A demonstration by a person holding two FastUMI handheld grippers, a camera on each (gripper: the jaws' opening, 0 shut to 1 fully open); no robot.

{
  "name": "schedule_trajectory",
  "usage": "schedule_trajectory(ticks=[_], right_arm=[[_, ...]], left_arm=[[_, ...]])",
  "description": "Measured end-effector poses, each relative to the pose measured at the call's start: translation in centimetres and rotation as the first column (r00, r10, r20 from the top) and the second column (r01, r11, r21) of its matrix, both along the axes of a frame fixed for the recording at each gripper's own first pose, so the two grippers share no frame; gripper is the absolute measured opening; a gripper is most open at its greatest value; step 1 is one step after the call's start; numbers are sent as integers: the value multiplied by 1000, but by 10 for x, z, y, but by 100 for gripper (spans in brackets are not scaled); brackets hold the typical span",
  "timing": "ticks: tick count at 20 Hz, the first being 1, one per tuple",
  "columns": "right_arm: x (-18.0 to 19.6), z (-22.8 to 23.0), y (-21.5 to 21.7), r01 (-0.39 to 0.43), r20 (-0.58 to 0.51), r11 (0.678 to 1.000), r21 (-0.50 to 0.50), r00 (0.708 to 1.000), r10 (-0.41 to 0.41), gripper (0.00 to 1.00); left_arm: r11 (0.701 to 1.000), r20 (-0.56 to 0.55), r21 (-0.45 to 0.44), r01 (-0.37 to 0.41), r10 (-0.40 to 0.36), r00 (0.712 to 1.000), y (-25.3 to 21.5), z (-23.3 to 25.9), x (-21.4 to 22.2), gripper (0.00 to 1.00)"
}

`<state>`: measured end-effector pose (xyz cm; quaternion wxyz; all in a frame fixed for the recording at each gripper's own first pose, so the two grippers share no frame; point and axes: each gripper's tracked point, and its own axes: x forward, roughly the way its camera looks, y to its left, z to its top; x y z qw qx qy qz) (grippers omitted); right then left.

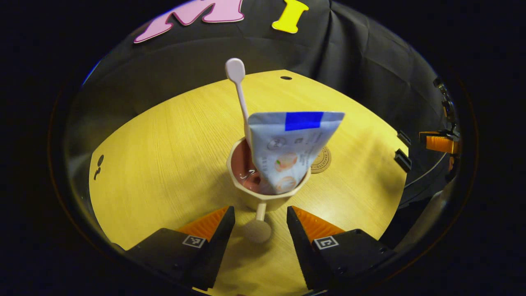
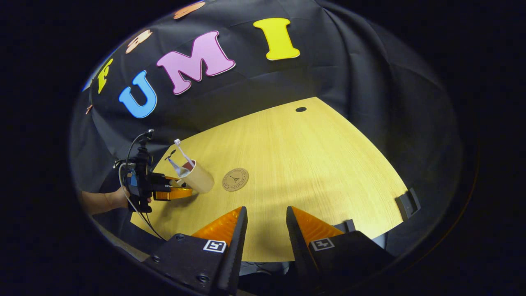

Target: Put the toothbrush and toothpaste on the desktop into the cup, then pick up the cup and place it on the coaster on the desktop.

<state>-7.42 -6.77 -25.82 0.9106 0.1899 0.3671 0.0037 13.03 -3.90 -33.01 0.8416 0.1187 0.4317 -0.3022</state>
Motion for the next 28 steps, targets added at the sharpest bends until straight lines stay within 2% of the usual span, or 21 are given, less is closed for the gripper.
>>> schedule_trajectory(ticks=[5,7,8,10,11,12,13,14,15,17,18,20,21,22,23,24,25,28], right_arm=[[-5,-5,-10,41,-15,999,13,999,-41,59],[-6,-7,-10,42,-24,999,23,999,-42,59],[-5,-8,-10,41,-26,999,22,999,-40,59],[-4,-8,-12,38,-27,999,21,999,-37,59],[-3,-8,-13,37,-27,999,21,999,-37,59],[-2,-8,-14,38,-29,999,20,999,-38,59],[-1,-9,-16,40,-30,999,21,999,-39,59],[-1,-9,-17,40,-30,999,22,999,-40,59],[0,-9,-18,40,-30,999,21,999,-40,59],[1,-10,-21,37,-31,999,21,999,-37,59],[2,-10,-21,36,-31,999,24,999,-36,59],[5,-10,-22,32,-30,999,27,999,-31,59],[6,-11,-22,28,-30,999,28,999,-28,59],[6,-11,-22,23,-30,999,30,999,-22,59],[6,-11,-22,19,-32,999,28,999,-18,59],[5,-12,-22,14,-33,999,30,999,-13,59],[6,-11,-22,12,-33,999,32,999,-11,59],[6,-13,-26,9,-35,999,37,999,-7,59]], left_arm=[[997,-40,49,60,-58,998,-8,-16,-2,66],[995,-43,81,61,-58,997,-5,-19,1,53],[994,-50,96,56,-51,997,-1,-23,1,52],[994,-59,100,41,-35,998,0,-27,2,33],[995,-61,96,41,-35,998,0,-26,2,32],[995,-57,93,41,-35,998,0,-25,2,27],[995,-54,87,39,-34,998,0,-24,2,36],[996,-49,79,34,-30,998,0,-24,1,35],[997,-44,74,29,-26,999,-1,-21,1,29],[997,-27,78,21,-19,999,0,-21,1,28],[996,-16,85,13,-12,1000,0,-21,2,24],[997,4,77,-6,6,1000,-1,-18,2,32],[998,12,64,-15,14,1000,-3,-15,2,28],[998,14,53,-22,21,1000,-4,-10,0,28],[999,20,46,-25,25,1000,-5,-2,-1,32],[999,30,38,-24,23,999,-9,6,-1,32],[999,39,28,-20,19,999,-16,12,-1,28],[1000,51,-2,5,-5,999,-44,26,-1,28]])
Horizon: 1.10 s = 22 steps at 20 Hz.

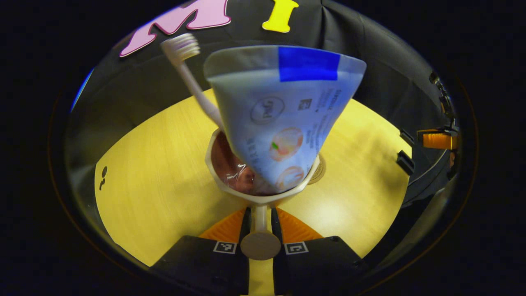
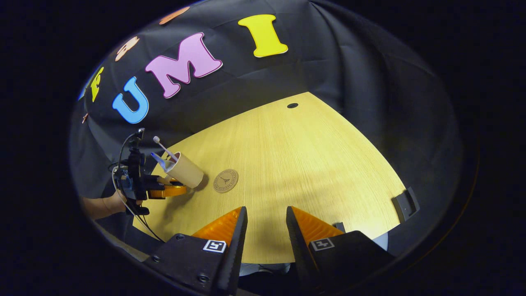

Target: Put the toothbrush and toothpaste on the desktop into the cup, then pick up the cup and place it on the coaster on the desktop.

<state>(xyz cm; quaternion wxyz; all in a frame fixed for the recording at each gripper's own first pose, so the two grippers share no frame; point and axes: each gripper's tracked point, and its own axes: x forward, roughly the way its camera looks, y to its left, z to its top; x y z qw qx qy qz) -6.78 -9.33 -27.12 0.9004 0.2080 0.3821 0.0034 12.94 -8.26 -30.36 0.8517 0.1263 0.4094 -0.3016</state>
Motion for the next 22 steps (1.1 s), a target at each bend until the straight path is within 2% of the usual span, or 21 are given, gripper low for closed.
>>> schedule_trajectory(ticks=[8,9,10,11,12,13,14,15,17,18,20,21,22], right_arm=[[-11,0,-30,47,-8,999,-17,999,-47,59],[-13,-1,-35,59,-10,998,-18,998,-59,59],[-15,0,-41,72,-12,997,-18,997,-72,59],[-16,-1,-45,83,-15,996,-17,996,-83,59],[-19,-1,-48,93,-17,996,-16,995,-94,59],[-19,-2,-51,101,-17,995,-15,995,-101,59],[-22,-3,-53,106,-20,994,-16,994,-107,59],[-23,-5,-55,109,-25,994,-15,994,-109,59],[-26,-5,-56,110,-31,994,-12,993,-111,59],[-27,-7,-55,109,-34,994,-12,993,-109,59],[-28,-8,-53,104,-36,995,-10,994,-104,59],[-29,-8,-53,100,-37,995,-11,994,-100,59],[-30,-9,-53,96,-39,995,-10,995,-97,59]], left_arm=[[996,-3,2,94,-94,996,-70,-8,4,27],[995,-6,5,102,-102,995,-74,-12,3,32],[994,-8,13,108,-108,994,-77,-15,3,28],[993,-9,23,112,-112,994,-78,-18,5,28],[993,-12,32,113,-112,994,-79,-21,5,32],[993,-15,36,112,-112,994,-79,-23,4,32],[993,-18,39,111,-110,994,-80,-24,4,28],[993,-19,42,109,-109,994,-80,-26,4,32],[993,-18,49,110,-109,994,-82,-29,4,32],[993,-20,49,111,-110,994,-83,-29,4,28],[992,-22,56,111,-110,994,-83,-30,4,28],[992,-22,63,110,-109,994,-84,-32,4,32],[991,-25,70,110,-109,994,-85,-35,4,28]])
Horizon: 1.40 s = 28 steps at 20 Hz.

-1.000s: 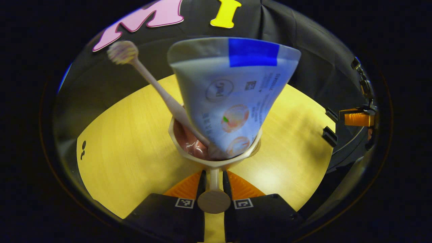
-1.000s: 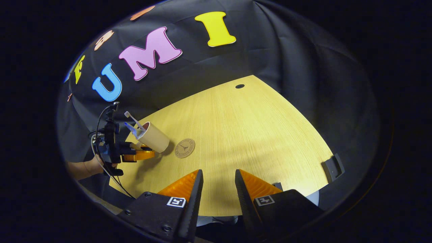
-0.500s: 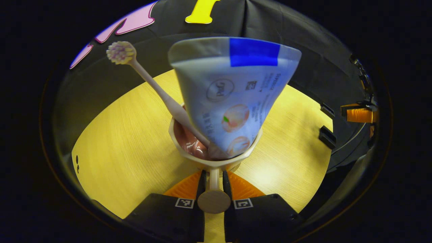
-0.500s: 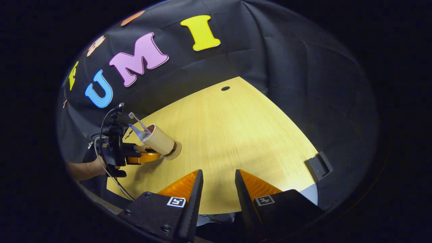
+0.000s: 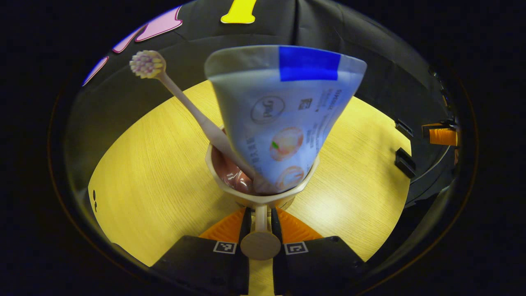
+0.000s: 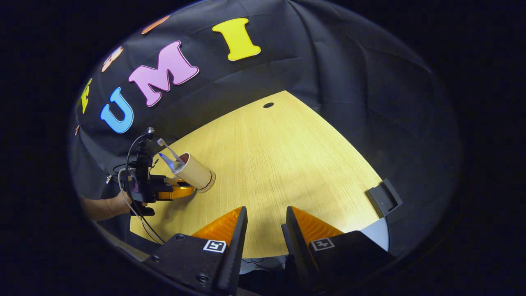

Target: Put the toothbrush and toothpaste on the desktop into the cup, then pick up the cup and place it on the coaster on the desktop.

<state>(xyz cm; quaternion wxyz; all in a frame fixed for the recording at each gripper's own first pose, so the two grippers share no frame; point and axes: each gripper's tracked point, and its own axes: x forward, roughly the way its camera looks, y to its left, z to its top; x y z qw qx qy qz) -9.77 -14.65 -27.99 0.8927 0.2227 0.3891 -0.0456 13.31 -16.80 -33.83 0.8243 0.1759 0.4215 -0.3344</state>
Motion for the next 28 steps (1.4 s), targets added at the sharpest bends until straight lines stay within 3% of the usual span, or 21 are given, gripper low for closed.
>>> schedule_trajectory(ticks=[4,6,7,11,13,16,17,18,21,22,23,24,28], right_arm=[[-3,0,-5,6,-1,1000,-1,1000,-6,59],[-3,0,-7,14,0,1000,5,1000,-14,59],[-3,1,-8,17,0,1000,8,1000,-17,59],[-2,3,-4,11,3,1000,14,1000,-11,59],[0,5,-4,8,7,1000,12,1000,-8,59],[4,10,-6,12,19,1000,12,1000,-12,59],[5,12,-6,12,23,1000,11,1000,-12,49],[7,14,-4,8,29,1000,9,1000,-8,59],[17,19,8,-22,41,1000,-1,999,22,60],[19,20,17,-38,45,999,3,998,38,65],[22,21,26,-57,49,998,8,997,57,59],[25,23,35,-77,54,997,8,996,76,74],[39,29,81,-180,76,984,8,981,179,76]], left_arm=[[1000,-11,2,-12,12,1000,1,-2,-1,29],[1000,-14,-18,-21,21,1000,2,2,-4,36],[999,-8,-28,-26,26,1000,3,6,-1,33],[998,31,-59,-28,29,999,0,22,-1,76],[999,69,-45,-30,33,997,4,27,0,77],[999,130,-21,-45,47,990,13,39,-1,90],[999,149,-18,-50,52,987,17,44,-2,93],[998,166,-18,-55,57,984,21,51,-4,93],[995,231,-27,-93,97,968,40,75,-10,96],[993,246,-40,-111,118,962,47,85,-14,98],[990,259,-54,-133,142,955,56,95,-19,99],[985,268,-72,-154,168,949,64,104,-25,99],[954,282,-162,-251,289,915,95,134,-48,99]])
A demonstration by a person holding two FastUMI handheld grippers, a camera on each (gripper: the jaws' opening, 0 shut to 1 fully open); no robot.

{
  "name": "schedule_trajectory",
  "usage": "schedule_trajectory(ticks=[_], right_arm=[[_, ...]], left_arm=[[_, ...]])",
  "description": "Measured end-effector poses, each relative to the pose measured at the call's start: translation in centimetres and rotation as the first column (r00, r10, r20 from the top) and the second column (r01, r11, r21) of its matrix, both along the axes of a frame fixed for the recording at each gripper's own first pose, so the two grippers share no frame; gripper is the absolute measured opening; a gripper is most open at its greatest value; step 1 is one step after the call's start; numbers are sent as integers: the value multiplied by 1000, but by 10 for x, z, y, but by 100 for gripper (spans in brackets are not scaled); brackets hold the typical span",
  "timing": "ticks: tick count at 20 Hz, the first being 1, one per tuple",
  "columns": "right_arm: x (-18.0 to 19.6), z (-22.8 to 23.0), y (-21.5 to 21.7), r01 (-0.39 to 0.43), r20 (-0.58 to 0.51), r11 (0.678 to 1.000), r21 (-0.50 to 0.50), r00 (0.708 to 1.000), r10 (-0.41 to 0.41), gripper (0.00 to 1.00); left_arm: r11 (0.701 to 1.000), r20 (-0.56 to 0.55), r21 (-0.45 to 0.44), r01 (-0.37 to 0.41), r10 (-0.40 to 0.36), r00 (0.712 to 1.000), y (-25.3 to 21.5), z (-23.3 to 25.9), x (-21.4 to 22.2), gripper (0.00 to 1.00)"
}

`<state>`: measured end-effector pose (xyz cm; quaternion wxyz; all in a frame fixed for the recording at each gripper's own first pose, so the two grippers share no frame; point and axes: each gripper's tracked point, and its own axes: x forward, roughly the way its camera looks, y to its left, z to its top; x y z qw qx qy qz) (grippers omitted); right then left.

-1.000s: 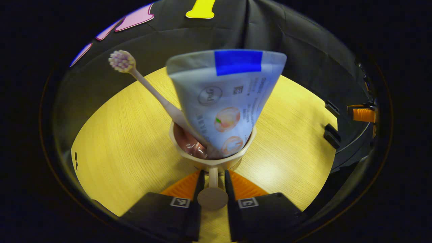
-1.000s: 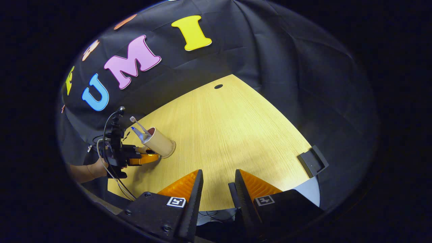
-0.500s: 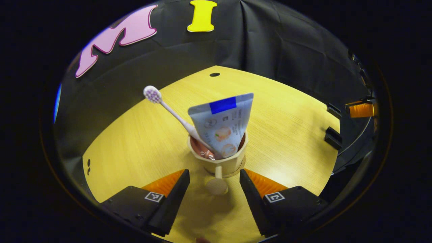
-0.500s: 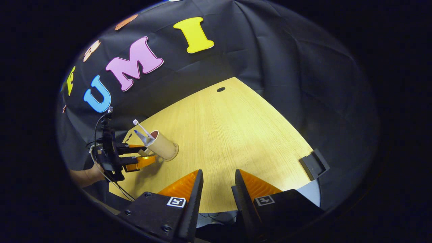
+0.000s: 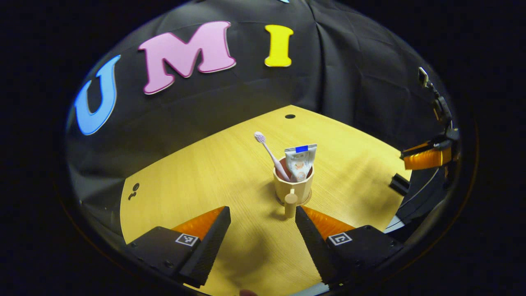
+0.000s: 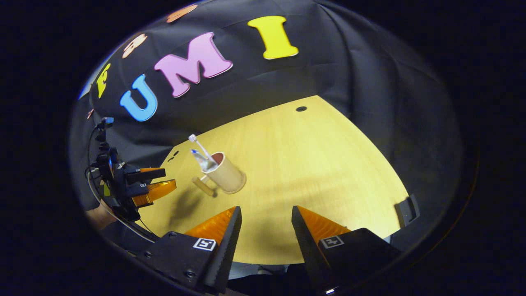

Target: Put the toothbrush and toothpaste on the desktop into the cup, then pick up the cup and place it on the coaster on the desktop.

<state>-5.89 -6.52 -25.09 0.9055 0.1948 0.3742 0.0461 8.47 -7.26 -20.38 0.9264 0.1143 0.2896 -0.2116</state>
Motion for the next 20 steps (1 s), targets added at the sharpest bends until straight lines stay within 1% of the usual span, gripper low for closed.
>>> schedule_trajectory(ticks=[2,4,5,6,9,12,15,20], right_arm=[[6,5,25,-43,15,999,9,999,43,82],[9,13,51,-85,30,996,18,996,84,83],[10,18,62,-103,39,994,24,994,102,85],[14,23,73,-117,51,993,28,992,116,89],[22,43,102,-149,94,988,44,985,144,90],[30,58,124,-168,129,985,42,978,162,96],[30,68,139,-182,153,983,24,972,176,96],[25,73,154,-195,161,981,12,968,190,96]], left_arm=[[998,10,-34,-45,45,999,17,12,-12,99],[996,23,-46,-82,83,996,36,21,-24,99],[994,28,-48,-96,98,995,46,23,-30,99],[993,32,-51,-109,111,993,54,25,-35,99],[984,30,-75,-162,165,986,78,26,-48,99],[972,12,-113,-204,206,978,92,25,-59,99],[966,6,-142,-218,221,975,100,26,-67,99],[968,12,-147,-204,208,978,105,29,-76,99]])
